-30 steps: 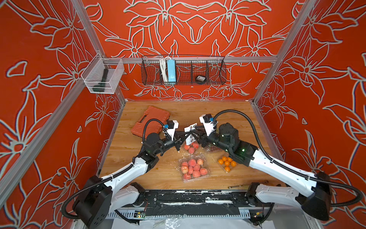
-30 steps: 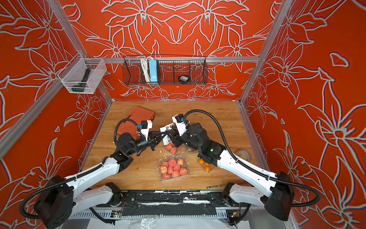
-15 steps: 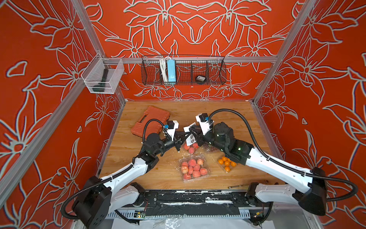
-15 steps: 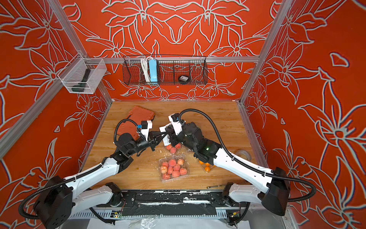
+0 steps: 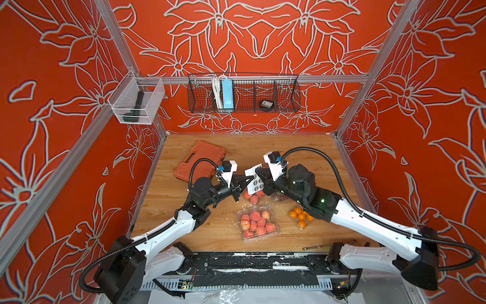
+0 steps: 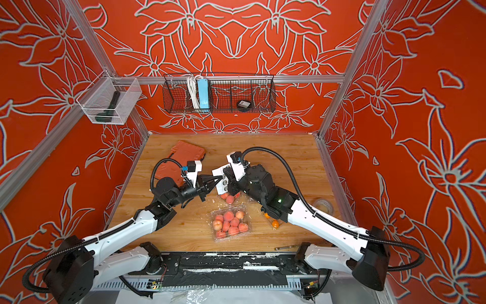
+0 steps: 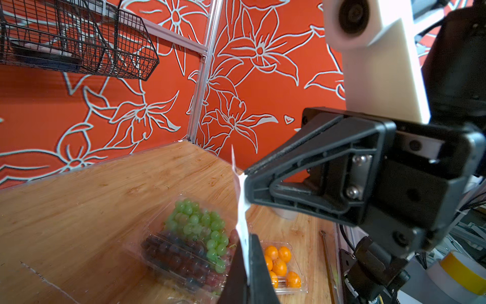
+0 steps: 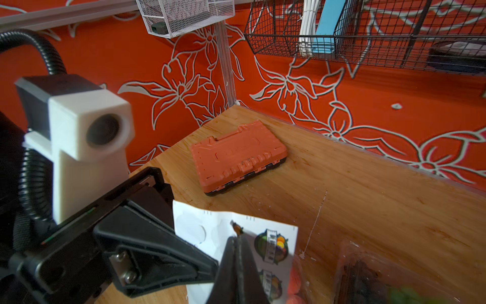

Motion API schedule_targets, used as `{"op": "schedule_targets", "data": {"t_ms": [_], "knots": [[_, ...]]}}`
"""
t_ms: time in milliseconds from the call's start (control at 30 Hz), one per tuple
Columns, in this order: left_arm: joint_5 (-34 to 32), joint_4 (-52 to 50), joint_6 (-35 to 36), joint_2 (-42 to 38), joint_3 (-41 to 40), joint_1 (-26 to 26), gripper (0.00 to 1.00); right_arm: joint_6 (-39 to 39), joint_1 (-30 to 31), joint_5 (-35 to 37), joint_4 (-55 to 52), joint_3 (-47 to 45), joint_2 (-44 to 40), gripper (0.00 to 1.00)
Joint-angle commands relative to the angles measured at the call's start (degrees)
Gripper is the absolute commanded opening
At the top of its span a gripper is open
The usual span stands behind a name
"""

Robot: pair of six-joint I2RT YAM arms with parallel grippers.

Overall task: Label fruit boxes
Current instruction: Tear off the label from the label sticker, then stick the label on the fruit box, then place the label sticker at the center of the board.

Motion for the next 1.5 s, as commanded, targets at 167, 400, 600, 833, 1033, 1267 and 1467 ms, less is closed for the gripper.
{"op": "schedule_targets", "data": {"t_ms": [167, 400, 600, 833, 1033, 1267, 1467], "knots": [[-1.3, 0.2, 0.0, -1.6, -0.2, -0.2, 0.00, -0.9, 0.0, -0.3, -1.2, -1.9, -3.7, 0.00], [-9.1, -6.9, -0.9, -2.1, 1.7, 0.1, 0.00, -1.0, -0.1, 0.8, -4.0, -2.7, -6.0, 0.00], [-9.6, -20.0, -8.4, 0.8, 1.1, 5.4, 0.00, -1.1, -2.2, 2.2, -11.3, -0.7, -1.8, 0.00], [-32.1, -34.8, -11.0, 3.2, -3.6, 5.5, 0.00, 0.3, -3.9, -3.0, -21.3, 6.4, 15.6, 0.00], [-34.6, -36.6, -13.6, 8.6, -5.4, 5.5, 0.00, 1.7, -3.8, -1.4, -25.2, 9.6, 25.0, 0.00], [-38.7, -37.3, -14.0, 10.2, -5.5, 5.7, 0.07, 1.9, -3.7, -0.9, -25.9, 10.9, 29.6, 0.00], [-40.9, -38.3, -14.5, 11.3, -5.0, 5.6, 0.23, 2.0, -3.7, -1.8, -25.5, 12.8, 34.1, 0.00]]}}
